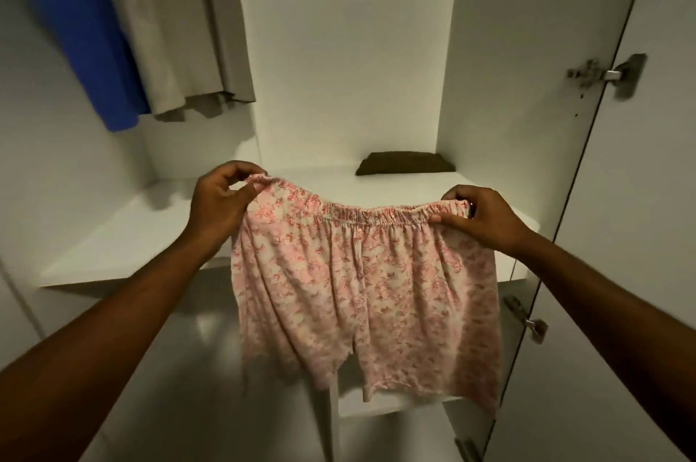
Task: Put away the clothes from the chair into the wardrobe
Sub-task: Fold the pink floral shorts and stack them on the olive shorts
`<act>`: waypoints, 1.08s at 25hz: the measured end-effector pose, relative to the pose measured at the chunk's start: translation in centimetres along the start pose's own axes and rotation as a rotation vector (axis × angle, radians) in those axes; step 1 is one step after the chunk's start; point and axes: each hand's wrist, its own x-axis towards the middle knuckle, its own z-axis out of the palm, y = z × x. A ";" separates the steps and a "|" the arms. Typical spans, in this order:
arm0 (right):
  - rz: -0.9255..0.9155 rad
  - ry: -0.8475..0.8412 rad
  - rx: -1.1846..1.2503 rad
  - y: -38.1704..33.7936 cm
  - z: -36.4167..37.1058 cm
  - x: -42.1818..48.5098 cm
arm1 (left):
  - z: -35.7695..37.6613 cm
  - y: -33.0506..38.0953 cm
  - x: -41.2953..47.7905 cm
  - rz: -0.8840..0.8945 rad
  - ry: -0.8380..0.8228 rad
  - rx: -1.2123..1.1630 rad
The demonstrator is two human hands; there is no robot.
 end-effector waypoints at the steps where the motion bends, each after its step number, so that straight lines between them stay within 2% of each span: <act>1: -0.027 0.013 -0.034 -0.1 -0.6 0.6 | 0.9 -0.2 1.5 0.061 0.060 -0.012; 3: -0.052 0.056 -0.057 0.4 -1.7 1.9 | 2.5 -0.8 4.7 0.129 0.128 -0.031; 5: -0.050 0.106 -0.040 0.8 -2.6 3.3 | 3.9 -1.5 7.3 0.155 0.116 -0.018; 14: 0.154 0.094 0.008 8.8 -3.3 12.3 | 13.7 -9.2 22.0 0.255 -0.165 0.058; 16: 0.205 0.165 -0.014 12.0 -2.9 15.3 | 18.0 -11.8 26.6 0.280 -0.262 0.069; 20: 0.372 0.236 -0.262 20.4 -2.1 22.5 | 28.3 -18.0 35.6 0.291 -0.446 0.127; 25: 0.624 0.346 -0.396 30.3 2.3 26.1 | 40.2 -26.5 41.9 0.222 -0.563 0.224; 27: 0.652 0.389 -0.482 32.1 3.9 26.8 | 43.7 -29.3 41.9 0.202 -0.539 0.241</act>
